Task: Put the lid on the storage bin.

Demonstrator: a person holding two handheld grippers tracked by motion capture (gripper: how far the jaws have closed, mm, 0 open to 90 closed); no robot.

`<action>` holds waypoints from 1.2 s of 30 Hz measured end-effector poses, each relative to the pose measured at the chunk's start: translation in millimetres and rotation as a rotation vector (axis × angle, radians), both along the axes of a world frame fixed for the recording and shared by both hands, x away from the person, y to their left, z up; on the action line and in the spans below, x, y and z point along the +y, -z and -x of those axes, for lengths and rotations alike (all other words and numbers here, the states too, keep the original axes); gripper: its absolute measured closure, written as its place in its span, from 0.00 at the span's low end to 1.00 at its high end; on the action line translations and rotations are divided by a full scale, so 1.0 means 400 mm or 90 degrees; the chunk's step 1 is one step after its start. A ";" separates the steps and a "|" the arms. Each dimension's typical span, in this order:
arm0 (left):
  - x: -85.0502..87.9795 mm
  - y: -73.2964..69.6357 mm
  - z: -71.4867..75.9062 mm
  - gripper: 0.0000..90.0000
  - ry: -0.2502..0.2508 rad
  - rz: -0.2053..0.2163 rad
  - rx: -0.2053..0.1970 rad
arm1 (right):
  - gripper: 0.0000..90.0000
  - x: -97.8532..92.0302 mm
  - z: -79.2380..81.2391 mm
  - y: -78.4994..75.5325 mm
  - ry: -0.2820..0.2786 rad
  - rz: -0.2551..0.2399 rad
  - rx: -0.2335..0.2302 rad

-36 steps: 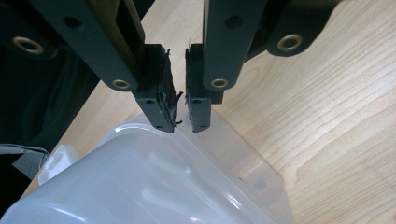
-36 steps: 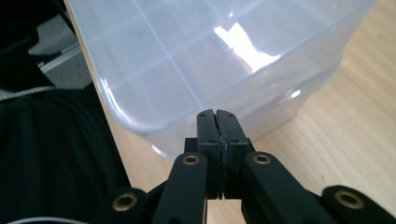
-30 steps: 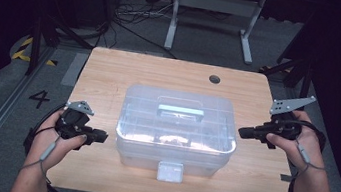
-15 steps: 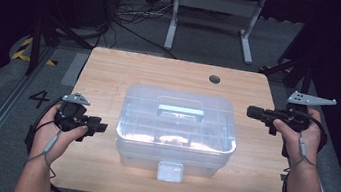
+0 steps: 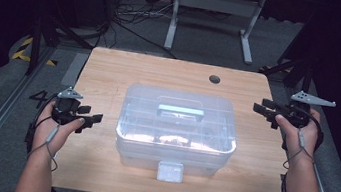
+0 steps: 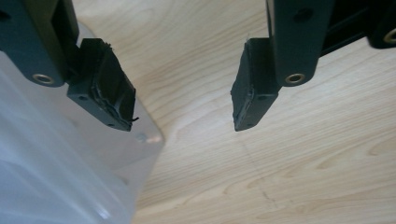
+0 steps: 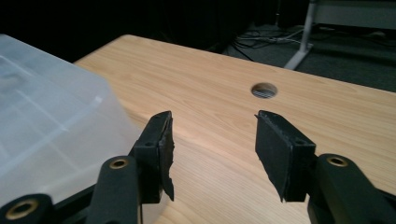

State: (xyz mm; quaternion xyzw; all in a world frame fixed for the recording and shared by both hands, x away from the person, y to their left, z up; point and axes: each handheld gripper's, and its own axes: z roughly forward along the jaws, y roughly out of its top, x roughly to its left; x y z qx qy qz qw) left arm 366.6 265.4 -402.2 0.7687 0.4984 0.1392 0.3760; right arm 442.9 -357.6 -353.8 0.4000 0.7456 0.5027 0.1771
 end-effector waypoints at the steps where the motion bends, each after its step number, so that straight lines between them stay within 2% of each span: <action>1: 0.003 0.005 -0.004 0.42 -0.006 -0.006 -0.005 | 0.51 -0.004 -0.006 0.008 0.007 0.005 0.002; 6: 0.007 0.024 -0.018 0.36 -0.023 -0.034 -0.006 | 0.47 -0.028 -0.033 0.051 0.028 0.014 0.028; 8: 0.007 0.027 -0.021 0.36 -0.028 -0.037 -0.007 | 0.47 -0.032 -0.038 0.059 0.033 0.018 0.030; 12: 0.011 0.045 -0.036 0.35 -0.051 -0.045 -0.016 | 0.44 -0.049 -0.058 0.099 0.048 0.025 0.049; 15: 0.013 0.056 -0.042 0.34 -0.054 -0.042 -0.009 | 0.43 -0.057 -0.070 0.129 0.058 0.032 0.064; 17: 0.015 0.062 -0.045 0.35 -0.054 -0.039 -0.010 | 0.43 -0.057 -0.075 0.144 0.055 0.042 0.065; 23: 0.015 0.082 -0.055 0.34 -0.059 -0.059 -0.001 | 0.41 -0.058 -0.077 0.177 0.059 0.058 0.059; 29: 0.008 0.101 -0.062 0.33 -0.057 -0.082 0.004 | 0.40 -0.054 -0.073 0.215 0.067 0.062 0.081; 36: 0.014 0.111 -0.062 0.32 -0.066 -0.075 0.004 | 0.38 -0.029 -0.058 0.262 0.064 0.087 0.070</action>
